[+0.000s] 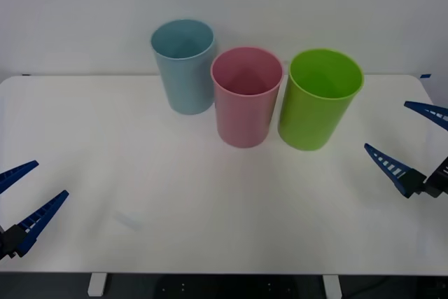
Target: Grasp the object on the table and drop it into the matching bin: aluminum can to the light blue bin, PET bottle to the pink bin.
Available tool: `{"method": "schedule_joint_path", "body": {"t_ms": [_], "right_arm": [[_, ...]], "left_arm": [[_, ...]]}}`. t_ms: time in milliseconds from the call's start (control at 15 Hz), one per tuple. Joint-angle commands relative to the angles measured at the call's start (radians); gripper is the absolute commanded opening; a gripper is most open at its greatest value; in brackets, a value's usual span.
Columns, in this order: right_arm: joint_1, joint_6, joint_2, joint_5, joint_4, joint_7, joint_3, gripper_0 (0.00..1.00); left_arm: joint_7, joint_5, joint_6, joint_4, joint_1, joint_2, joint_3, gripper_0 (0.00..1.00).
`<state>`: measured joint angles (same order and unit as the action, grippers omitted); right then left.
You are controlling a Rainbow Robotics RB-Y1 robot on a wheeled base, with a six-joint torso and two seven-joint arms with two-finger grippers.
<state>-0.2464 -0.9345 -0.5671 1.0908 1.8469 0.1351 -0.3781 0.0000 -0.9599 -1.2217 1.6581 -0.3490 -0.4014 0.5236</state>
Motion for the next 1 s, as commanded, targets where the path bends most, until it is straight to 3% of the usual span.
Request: {"method": "schedule_joint_path", "body": {"t_ms": [67,600,1000], "right_arm": [[-0.054,-0.095,0.032,0.0,0.0,-0.008,-0.073,1.0],[-0.143,-0.168,0.081,0.0,-0.002,-0.048,-0.156,1.0],[-0.171,-0.201,0.11,0.0,-0.028,-0.054,-0.165,1.0]], "left_arm": [[0.0,0.0,0.0,0.0,0.0,0.0,0.0,1.0],[0.0,0.0,0.0,0.0,0.0,0.0,0.0,1.0],[0.0,0.0,0.0,0.0,0.0,0.0,0.0,1.0]]}}
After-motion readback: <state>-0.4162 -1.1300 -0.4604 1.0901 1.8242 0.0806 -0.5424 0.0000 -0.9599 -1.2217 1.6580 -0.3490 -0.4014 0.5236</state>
